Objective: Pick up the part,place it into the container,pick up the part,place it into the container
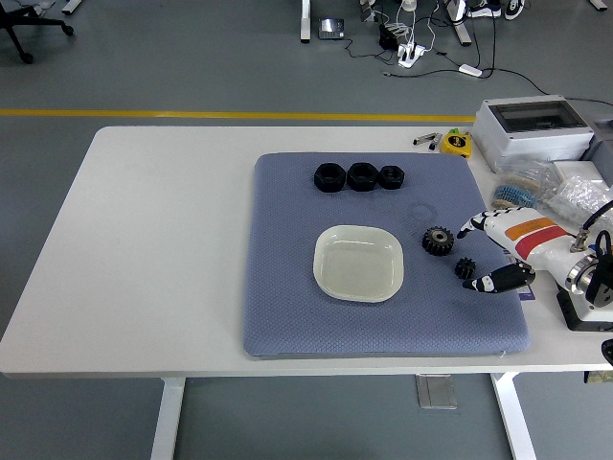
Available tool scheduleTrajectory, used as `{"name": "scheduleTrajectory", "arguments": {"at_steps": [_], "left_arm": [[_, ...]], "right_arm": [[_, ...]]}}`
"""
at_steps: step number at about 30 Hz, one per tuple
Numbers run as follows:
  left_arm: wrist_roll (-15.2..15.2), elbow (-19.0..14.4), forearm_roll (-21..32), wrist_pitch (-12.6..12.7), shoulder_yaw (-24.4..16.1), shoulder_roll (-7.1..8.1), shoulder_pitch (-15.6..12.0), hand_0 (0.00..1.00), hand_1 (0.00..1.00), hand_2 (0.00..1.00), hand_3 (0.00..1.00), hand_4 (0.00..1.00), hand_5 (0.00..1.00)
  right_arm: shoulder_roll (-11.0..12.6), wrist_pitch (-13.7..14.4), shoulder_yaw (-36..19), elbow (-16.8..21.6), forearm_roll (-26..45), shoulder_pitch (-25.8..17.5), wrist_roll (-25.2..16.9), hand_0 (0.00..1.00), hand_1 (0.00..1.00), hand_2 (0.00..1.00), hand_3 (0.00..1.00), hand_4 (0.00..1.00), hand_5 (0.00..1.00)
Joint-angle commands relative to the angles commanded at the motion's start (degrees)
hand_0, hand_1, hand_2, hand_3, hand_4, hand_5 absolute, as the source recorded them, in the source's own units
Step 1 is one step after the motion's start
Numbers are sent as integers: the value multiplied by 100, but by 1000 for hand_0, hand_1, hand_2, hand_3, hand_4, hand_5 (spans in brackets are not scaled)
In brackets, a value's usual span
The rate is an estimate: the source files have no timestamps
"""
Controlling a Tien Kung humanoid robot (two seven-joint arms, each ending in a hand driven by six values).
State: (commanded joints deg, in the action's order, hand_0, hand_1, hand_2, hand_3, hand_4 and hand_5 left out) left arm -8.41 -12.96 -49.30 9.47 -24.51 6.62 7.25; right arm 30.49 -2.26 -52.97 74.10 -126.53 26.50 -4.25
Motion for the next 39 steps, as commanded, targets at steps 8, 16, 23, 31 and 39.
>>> {"name": "scheduleTrajectory", "arguments": {"at_steps": [8, 16, 23, 31, 39], "left_arm": [[-3, -2, 19, 4, -2, 10, -9, 699, 707, 741, 645, 669, 657], [-20, -12, -13, -13, -8, 18, -17, 699, 705, 740, 646, 669, 656], [-18, -14, 10, -6, -2, 20, -21, 700, 706, 741, 647, 669, 657], [-27, -19, -30, -18, -16, 25, -31, 700, 707, 741, 647, 671, 659], [-25, -23, -25, -19, -4, 24, -12, 700, 707, 741, 647, 671, 658]], "right_arm": [[-100, -49, 296, -386, 240, 244, 6, 641, 664, 731, 664, 909, 370], [-266, -9, 574, -854, 447, 453, -37, 631, 654, 725, 666, 897, 378], [-333, 34, 621, -1121, 519, 524, -54, 624, 643, 717, 662, 892, 381], [-407, 63, 670, -1359, 584, 601, -95, 517, 568, 631, 621, 840, 357], [-438, 249, 709, -1569, 693, 639, -116, 444, 513, 581, 573, 789, 339]]}}
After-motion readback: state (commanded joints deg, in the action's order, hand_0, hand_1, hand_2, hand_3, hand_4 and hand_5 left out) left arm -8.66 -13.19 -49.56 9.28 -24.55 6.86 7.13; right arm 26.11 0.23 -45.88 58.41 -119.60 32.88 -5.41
